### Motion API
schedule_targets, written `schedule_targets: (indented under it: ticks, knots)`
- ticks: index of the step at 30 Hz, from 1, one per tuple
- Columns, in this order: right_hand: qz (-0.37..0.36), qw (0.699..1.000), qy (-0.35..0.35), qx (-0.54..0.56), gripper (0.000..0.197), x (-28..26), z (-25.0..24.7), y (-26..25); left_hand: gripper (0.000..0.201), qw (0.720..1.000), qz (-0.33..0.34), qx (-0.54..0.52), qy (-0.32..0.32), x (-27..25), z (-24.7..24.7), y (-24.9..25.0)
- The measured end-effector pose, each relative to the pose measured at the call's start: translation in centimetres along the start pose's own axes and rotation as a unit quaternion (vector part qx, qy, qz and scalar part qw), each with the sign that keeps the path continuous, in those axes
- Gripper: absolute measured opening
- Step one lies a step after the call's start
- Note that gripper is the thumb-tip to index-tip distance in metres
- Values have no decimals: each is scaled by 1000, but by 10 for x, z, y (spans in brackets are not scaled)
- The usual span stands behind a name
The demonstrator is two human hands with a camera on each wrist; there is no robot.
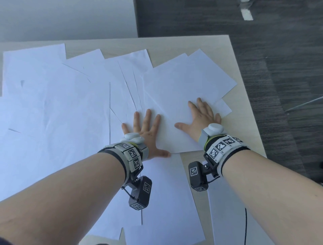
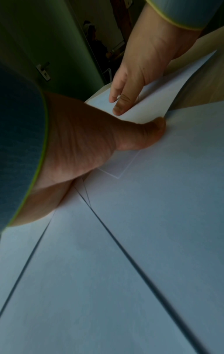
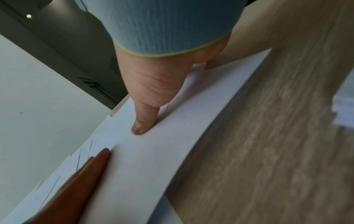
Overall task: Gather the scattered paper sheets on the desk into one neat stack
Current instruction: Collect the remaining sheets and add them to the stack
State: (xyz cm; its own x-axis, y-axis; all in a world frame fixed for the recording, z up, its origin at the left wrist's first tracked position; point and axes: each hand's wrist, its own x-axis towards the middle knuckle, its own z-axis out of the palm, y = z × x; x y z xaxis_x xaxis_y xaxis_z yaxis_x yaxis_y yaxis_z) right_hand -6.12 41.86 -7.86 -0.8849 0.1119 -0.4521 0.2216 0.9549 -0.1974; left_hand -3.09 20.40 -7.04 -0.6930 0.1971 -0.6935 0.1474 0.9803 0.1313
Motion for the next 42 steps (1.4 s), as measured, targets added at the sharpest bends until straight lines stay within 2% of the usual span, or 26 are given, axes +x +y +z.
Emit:
schedule_targets:
  ticks: [3,8,14,16,21,26,31,34,36,39,42]
  knots:
    - [5,1000,20,5,90,1,1,-2,140,1000,3,-3,8,-2,4,-4]
    - [16,1000,22,10,85,1,6,-13,140,1000,5,-9,13,-1,7,-15]
    - [-11,995,-21,-99,91,-2,10,-34,141,1000,1,-9,21,-1,7,-22]
    - [-14,993,-23,-119,88,-1,9,-43,142,1000,1,-12,23,-1,8,-25]
    - [-45,986,6,-158,61,-2,10,-54,143,999,-1,-6,35,-4,12,-30]
    - [-86,988,56,-114,37,0,1,-48,140,999,-1,-8,50,-5,13,-33]
    - [-68,995,16,-69,26,1,-14,-32,127,996,4,-47,75,-4,17,-38]
    - [-64,997,15,-35,14,-12,-15,-14,111,989,11,-87,123,-5,21,-35]
    - [-64,998,21,-17,18,-22,-9,-7,98,983,6,-106,152,-5,23,-34]
    - [-69,996,35,-31,53,-41,1,-2,84,975,6,-113,191,-13,25,-33]
    - [-66,996,41,-36,66,-51,8,-3,85,960,12,-134,245,-27,27,-32]
